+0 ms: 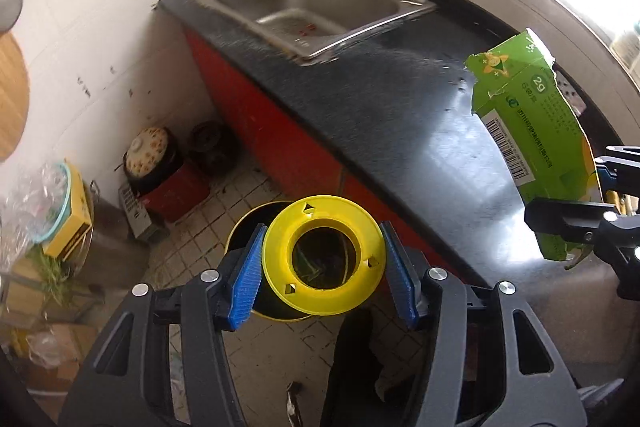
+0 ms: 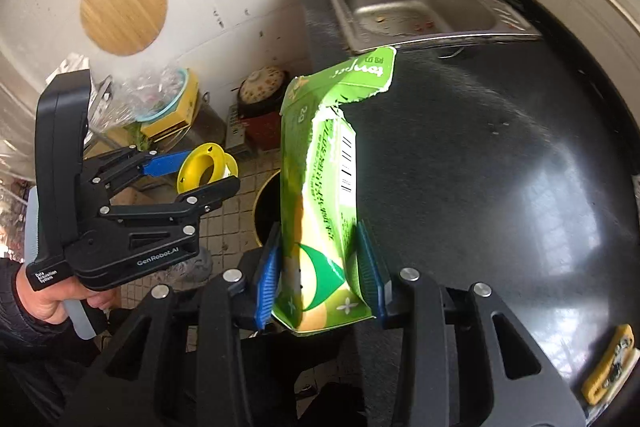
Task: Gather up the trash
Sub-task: 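Carry the tape roll and medicine box to the black bin and release both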
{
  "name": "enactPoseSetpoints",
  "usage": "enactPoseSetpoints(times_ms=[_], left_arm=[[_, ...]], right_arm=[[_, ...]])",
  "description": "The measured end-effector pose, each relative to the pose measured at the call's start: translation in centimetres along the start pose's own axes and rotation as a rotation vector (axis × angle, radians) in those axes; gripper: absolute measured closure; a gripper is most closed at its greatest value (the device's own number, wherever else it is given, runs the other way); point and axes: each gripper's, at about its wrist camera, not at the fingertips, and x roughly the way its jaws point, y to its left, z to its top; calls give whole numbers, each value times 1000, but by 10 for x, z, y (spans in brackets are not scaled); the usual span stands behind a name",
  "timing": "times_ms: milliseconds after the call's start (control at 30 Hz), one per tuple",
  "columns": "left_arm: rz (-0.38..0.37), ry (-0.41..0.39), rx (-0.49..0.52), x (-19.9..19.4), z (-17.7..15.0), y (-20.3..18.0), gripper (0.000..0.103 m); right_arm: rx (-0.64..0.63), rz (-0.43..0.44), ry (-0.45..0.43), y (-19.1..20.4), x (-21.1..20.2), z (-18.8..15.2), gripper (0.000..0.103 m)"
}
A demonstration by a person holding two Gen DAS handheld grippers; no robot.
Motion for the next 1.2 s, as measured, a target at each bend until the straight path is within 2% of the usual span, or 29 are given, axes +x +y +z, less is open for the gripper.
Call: enactPoseSetpoints(times_ms=[167,333,567,733,767,833,933,1200], left_arm=[[17,19,-131,31,-25,56,49],[-10,33,-219,69,-42,89,48],[-24,79,-259,119,-59,119,49],[-44,97,-261,135,-64,127,46],[-44,105,-264,138,-64,130,35],[-45,102,-272,140,-64,134,17],[-51,107,-269,142,-65,137,17],[-54,95,-227,132,-58,131,17]], right_arm=[[-44,74,96,34,69,36,66],[-86,70,173,56,129,56,65],[-137,44,247,79,188,73,64],[-142,24,254,81,205,84,58],[-136,27,256,80,207,84,57],[-123,33,262,76,207,83,44],[-116,41,248,74,204,86,36],[-108,47,212,76,182,89,31]])
